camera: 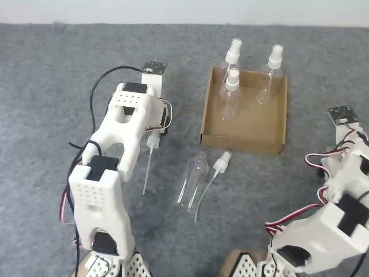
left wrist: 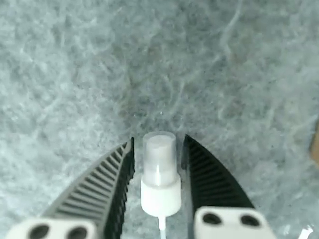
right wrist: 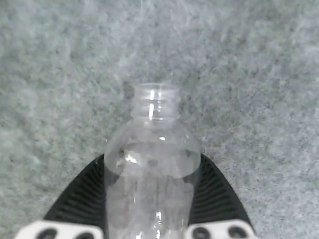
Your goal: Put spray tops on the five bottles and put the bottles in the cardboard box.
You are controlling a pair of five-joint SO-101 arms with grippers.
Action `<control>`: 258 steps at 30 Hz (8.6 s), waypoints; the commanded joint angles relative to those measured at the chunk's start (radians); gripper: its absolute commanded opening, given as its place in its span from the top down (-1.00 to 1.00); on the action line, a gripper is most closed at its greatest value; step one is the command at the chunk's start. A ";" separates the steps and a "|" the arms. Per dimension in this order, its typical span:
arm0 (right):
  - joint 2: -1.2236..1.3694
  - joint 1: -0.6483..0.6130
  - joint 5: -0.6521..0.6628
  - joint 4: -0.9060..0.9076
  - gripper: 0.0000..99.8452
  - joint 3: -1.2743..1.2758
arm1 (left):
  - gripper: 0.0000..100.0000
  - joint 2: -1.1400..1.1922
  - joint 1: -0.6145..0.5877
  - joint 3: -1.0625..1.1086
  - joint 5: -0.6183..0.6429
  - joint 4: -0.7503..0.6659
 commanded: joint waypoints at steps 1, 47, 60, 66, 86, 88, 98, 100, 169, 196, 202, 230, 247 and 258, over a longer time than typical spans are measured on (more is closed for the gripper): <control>-0.001 0.028 0.018 -0.001 0.98 0.011 | 0.71 -0.078 -0.006 -0.004 -0.028 -0.006; -0.013 0.004 0.011 0.067 0.54 -0.011 | 0.97 -1.059 -0.144 0.878 -0.031 -0.387; -0.001 -0.093 0.012 0.493 0.47 -0.410 | 0.97 -1.056 -0.152 0.924 -0.031 -0.422; 0.001 -0.104 0.017 0.532 0.47 -0.428 | 0.97 -1.056 -0.152 0.924 -0.031 -0.422; 0.099 -0.099 0.066 0.452 0.75 -0.402 | 0.97 -1.057 -0.152 0.951 -0.031 -0.451; 0.099 -0.102 0.066 0.452 0.91 -0.404 | 0.97 -1.057 -0.152 0.951 -0.031 -0.451; -0.277 -0.234 -0.146 0.472 0.99 -0.394 | 0.97 -1.065 -0.166 0.895 -0.025 -0.427; -0.404 -0.295 -0.198 0.510 0.99 -0.394 | 0.97 -1.065 -0.195 0.832 -0.023 -0.388; -1.179 -1.558 -0.720 -0.556 0.99 0.733 | 0.98 -1.452 -0.049 0.418 0.235 -0.270; -1.185 -1.558 -0.720 -0.558 0.99 0.758 | 0.98 -1.445 0.005 0.601 0.199 -0.391; -1.188 -1.554 -0.720 -0.558 0.99 0.758 | 0.98 -1.453 0.058 0.693 0.196 -0.381; -1.179 -1.428 -0.907 -0.604 0.99 0.770 | 0.93 -1.455 0.147 0.746 0.092 -0.184; -1.179 -1.429 -0.905 -0.786 0.99 0.867 | 0.67 -1.527 -0.029 0.530 0.064 -0.127; -1.179 -1.432 -0.905 -0.785 0.99 0.870 | 0.67 -1.263 -0.040 0.498 0.046 -0.144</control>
